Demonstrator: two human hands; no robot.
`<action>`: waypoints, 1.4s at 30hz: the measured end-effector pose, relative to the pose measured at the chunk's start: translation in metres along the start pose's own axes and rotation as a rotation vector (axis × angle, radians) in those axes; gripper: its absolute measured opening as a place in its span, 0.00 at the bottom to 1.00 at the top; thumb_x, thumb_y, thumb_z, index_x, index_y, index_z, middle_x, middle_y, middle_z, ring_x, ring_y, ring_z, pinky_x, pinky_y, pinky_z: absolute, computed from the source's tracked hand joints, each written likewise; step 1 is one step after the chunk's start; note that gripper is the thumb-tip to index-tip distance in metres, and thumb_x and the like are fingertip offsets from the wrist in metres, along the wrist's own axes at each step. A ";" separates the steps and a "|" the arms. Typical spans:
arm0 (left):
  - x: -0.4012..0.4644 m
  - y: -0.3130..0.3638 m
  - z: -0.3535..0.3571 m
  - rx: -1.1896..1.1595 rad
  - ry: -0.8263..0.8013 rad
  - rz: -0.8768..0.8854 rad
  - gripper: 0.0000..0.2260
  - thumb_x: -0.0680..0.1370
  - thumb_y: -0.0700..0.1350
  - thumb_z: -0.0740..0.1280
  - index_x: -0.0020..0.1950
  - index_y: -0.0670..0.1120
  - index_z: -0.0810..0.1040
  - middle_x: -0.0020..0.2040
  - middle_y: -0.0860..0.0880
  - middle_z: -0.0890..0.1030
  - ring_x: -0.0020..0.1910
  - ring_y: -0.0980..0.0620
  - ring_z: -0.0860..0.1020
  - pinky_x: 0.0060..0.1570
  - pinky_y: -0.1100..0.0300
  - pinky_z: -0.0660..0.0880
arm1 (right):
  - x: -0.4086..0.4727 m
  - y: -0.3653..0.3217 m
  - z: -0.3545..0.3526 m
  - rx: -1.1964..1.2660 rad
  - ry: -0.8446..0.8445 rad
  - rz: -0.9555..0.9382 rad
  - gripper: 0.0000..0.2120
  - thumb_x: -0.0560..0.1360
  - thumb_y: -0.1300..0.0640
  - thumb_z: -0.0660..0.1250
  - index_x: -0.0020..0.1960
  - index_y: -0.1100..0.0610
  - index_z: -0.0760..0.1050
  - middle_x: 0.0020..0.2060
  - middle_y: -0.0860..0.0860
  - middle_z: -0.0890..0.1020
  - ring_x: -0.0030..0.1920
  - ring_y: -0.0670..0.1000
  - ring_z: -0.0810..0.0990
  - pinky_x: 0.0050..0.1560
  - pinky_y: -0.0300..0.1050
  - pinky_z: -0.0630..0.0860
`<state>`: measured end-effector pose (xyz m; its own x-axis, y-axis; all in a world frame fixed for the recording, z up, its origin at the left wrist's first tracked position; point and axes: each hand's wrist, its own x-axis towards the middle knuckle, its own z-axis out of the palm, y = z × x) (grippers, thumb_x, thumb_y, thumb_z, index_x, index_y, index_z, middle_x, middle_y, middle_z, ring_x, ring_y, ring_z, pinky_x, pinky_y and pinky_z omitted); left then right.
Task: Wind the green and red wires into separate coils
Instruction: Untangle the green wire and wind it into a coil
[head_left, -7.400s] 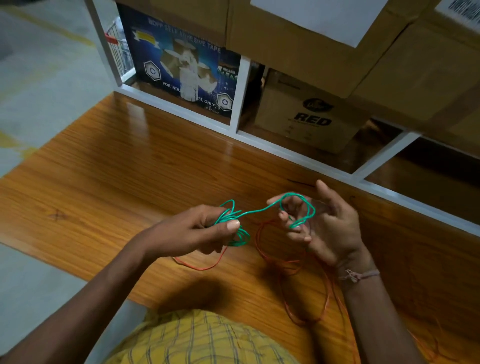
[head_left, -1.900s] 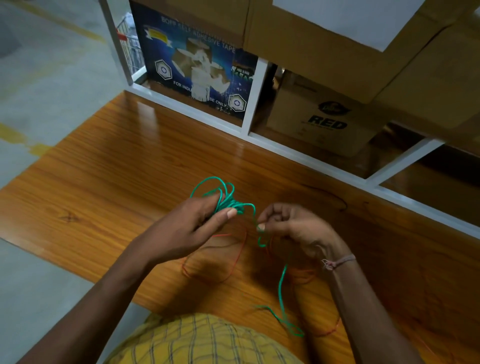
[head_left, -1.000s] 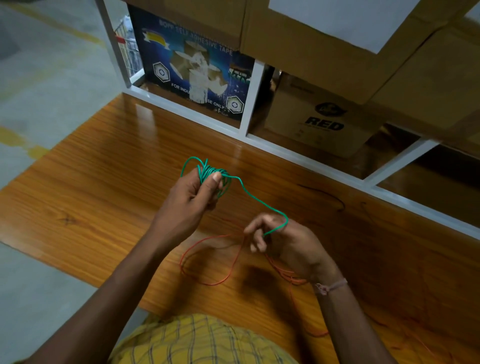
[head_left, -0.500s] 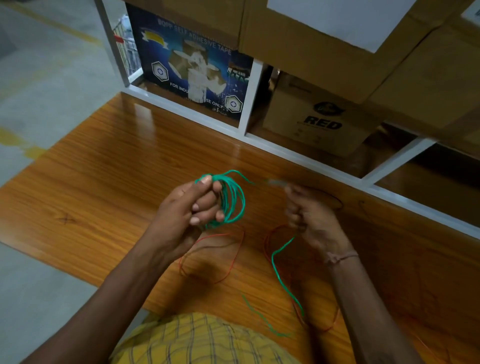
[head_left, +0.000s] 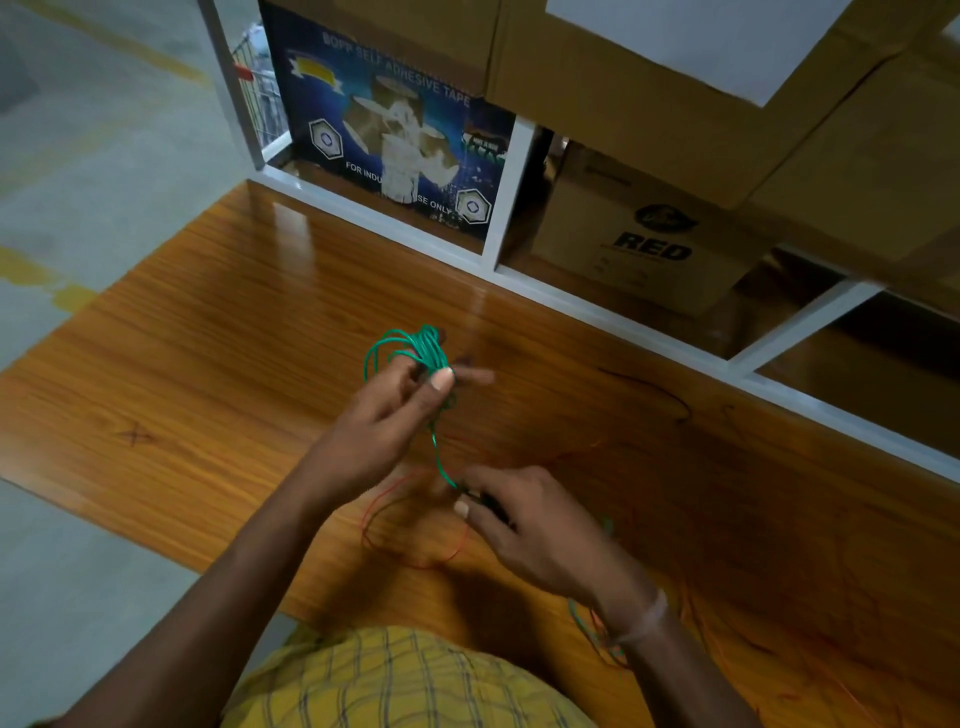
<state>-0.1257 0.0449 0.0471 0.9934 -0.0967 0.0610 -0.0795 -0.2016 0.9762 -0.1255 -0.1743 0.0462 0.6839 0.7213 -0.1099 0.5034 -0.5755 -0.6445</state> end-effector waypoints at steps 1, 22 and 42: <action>-0.001 -0.004 0.002 0.164 -0.017 -0.006 0.22 0.87 0.60 0.56 0.68 0.47 0.80 0.64 0.50 0.83 0.68 0.54 0.78 0.71 0.53 0.72 | -0.002 -0.003 -0.008 -0.037 0.012 -0.017 0.08 0.82 0.49 0.63 0.49 0.51 0.76 0.36 0.44 0.77 0.40 0.52 0.79 0.41 0.54 0.74; -0.011 0.030 0.009 -0.964 0.000 0.024 0.19 0.88 0.42 0.52 0.73 0.32 0.70 0.41 0.47 0.76 0.41 0.49 0.80 0.64 0.55 0.76 | 0.033 0.040 -0.004 0.074 0.341 0.100 0.16 0.84 0.51 0.67 0.38 0.47 0.70 0.28 0.46 0.69 0.32 0.48 0.69 0.34 0.49 0.66; -0.011 -0.014 -0.005 0.598 -0.209 0.010 0.30 0.78 0.77 0.42 0.46 0.53 0.64 0.39 0.54 0.72 0.39 0.53 0.73 0.44 0.52 0.70 | 0.016 0.005 -0.088 0.037 0.410 -0.100 0.06 0.81 0.56 0.72 0.48 0.58 0.83 0.41 0.49 0.83 0.41 0.48 0.80 0.39 0.49 0.76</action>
<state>-0.1349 0.0535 0.0341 0.9602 -0.2774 -0.0318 -0.1806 -0.7039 0.6869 -0.0653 -0.1995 0.1074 0.7901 0.5552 0.2597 0.5635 -0.4913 -0.6642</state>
